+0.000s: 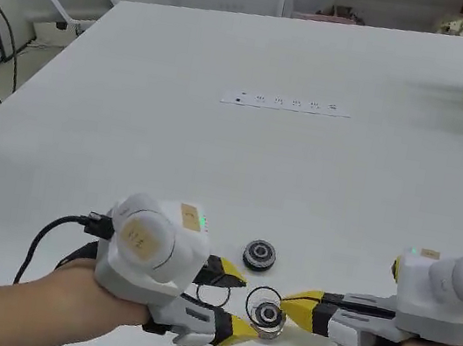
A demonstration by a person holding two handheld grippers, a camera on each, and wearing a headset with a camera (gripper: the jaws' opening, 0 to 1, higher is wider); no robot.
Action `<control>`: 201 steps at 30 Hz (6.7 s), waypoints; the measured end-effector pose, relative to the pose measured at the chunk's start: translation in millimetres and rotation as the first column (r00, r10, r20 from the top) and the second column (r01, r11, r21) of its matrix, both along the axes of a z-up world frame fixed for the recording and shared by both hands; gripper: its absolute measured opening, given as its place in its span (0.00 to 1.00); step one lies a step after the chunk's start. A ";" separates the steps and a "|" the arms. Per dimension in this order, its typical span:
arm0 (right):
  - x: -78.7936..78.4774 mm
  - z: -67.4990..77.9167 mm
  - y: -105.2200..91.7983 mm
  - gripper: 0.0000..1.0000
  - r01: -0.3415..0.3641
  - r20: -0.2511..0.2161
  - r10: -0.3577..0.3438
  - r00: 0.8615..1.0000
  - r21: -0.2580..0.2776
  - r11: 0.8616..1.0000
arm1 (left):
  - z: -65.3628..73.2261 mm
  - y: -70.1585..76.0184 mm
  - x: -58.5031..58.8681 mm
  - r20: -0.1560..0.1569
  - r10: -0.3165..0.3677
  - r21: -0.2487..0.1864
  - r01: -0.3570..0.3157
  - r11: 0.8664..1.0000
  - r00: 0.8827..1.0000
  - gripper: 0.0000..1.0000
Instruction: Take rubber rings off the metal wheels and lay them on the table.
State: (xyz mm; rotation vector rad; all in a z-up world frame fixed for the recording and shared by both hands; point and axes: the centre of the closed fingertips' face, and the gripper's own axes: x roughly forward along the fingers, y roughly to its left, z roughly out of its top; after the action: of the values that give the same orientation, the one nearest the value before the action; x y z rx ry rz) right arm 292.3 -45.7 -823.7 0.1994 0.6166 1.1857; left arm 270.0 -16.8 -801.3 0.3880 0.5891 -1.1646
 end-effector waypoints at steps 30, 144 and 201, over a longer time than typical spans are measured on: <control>8.4 21.8 39.3 0.00 -0.121 0.048 0.123 0.991 -0.030 0.992 | 28.0 60.5 3.7 0.049 0.130 -0.025 -0.129 0.991 0.990 0.58; 46.9 15.9 19.6 0.32 -0.096 0.084 0.106 0.991 -0.120 0.988 | 33.9 79.9 39.5 0.017 0.195 0.010 -0.195 0.981 0.981 0.66; 75.5 -23.3 5.2 0.40 -0.050 0.177 0.087 0.980 -0.204 0.978 | -27.7 14.7 95.2 -0.020 0.092 0.037 -0.091 0.995 0.996 0.46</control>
State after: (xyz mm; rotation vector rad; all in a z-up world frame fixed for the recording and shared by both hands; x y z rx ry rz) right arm 367.8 -40.5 -846.9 -0.1013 0.5771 1.1850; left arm 365.2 -2.1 -829.0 0.3761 0.6411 -1.0729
